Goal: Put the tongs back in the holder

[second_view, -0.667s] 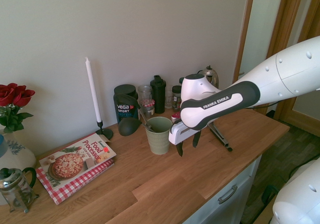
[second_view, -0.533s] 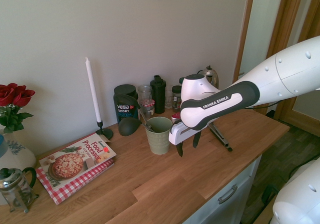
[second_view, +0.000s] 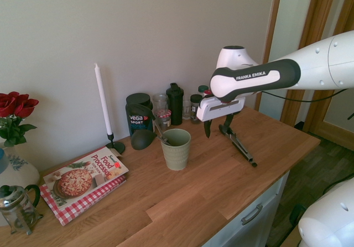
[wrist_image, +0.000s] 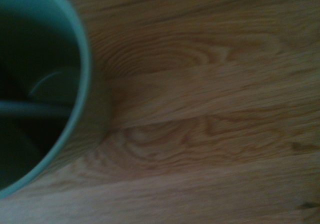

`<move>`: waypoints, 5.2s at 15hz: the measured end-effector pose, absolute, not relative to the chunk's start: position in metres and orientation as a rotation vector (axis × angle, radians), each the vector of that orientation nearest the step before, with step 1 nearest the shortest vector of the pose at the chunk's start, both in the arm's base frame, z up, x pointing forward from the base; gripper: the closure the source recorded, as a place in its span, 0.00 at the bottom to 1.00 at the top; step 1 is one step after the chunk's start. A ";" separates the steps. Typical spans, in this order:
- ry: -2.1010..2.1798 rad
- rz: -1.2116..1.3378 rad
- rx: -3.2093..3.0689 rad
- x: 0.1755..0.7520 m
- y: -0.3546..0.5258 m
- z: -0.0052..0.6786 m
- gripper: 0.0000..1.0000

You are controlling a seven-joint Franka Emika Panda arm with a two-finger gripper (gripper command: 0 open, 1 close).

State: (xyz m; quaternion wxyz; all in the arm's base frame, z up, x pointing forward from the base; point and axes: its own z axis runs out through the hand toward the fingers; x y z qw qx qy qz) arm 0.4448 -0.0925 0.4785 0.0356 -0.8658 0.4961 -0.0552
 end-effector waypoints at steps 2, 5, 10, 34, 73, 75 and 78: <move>1.593 -0.184 -2.614 0.457 -0.123 0.462 0.00; 1.617 -0.211 -2.597 0.482 -0.154 0.435 0.00; 1.686 -0.198 -2.606 0.517 -0.193 0.386 0.00; 1.707 -0.145 -2.601 0.519 -0.214 0.336 1.00; 1.143 -0.448 -2.693 0.512 0.035 0.649 1.00; 1.140 -0.434 -2.704 0.513 0.044 0.628 1.00; 1.130 -0.425 -2.712 0.512 0.050 0.609 1.00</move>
